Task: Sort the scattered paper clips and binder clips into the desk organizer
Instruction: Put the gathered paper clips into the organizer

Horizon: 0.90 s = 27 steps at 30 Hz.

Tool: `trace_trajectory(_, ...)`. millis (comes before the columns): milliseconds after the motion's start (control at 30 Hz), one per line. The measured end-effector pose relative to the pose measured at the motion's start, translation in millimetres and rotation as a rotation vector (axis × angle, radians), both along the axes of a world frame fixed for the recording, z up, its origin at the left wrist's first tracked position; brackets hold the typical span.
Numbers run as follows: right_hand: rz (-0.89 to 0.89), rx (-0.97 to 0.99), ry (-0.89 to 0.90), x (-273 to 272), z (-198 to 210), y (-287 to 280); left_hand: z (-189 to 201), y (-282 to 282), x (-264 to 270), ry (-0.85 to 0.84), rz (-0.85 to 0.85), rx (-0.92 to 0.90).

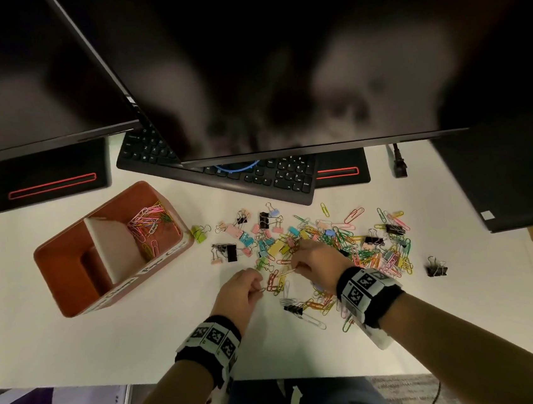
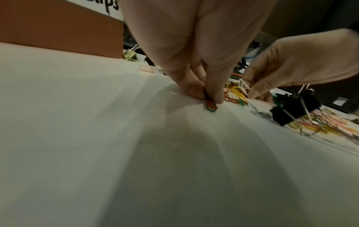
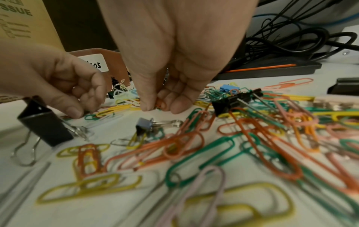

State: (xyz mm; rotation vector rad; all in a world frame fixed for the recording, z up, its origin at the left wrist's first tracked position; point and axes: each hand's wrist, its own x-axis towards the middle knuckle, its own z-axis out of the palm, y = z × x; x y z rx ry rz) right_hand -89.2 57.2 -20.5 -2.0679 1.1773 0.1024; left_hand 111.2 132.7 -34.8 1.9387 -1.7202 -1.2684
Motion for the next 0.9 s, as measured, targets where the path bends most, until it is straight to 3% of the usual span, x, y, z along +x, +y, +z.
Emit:
trace_trajectory(233, -0.03, 0.017, -0.015, -3, -6, 2, 3, -4, 3, 0.031, -0.059, -0.046)
trace_trajectory(433, -0.05, 0.021, -0.04, -8, -9, 3, 14, -6, 22, 0.027, 0.125, -0.038)
trace_trajectory(533, -0.059, 0.017, -0.038, -7, -9, 4, 17, 1, 23, -0.039, 0.041, 0.063)
trace_trajectory(700, -0.097, 0.009, -0.026, -4, -10, 6, 14, 11, 9, -0.038, 0.081, 0.198)
trace_trajectory(900, -0.067, 0.007, -0.047, -1, -7, 10, 9, 7, 2, -0.136, -0.018, 0.091)
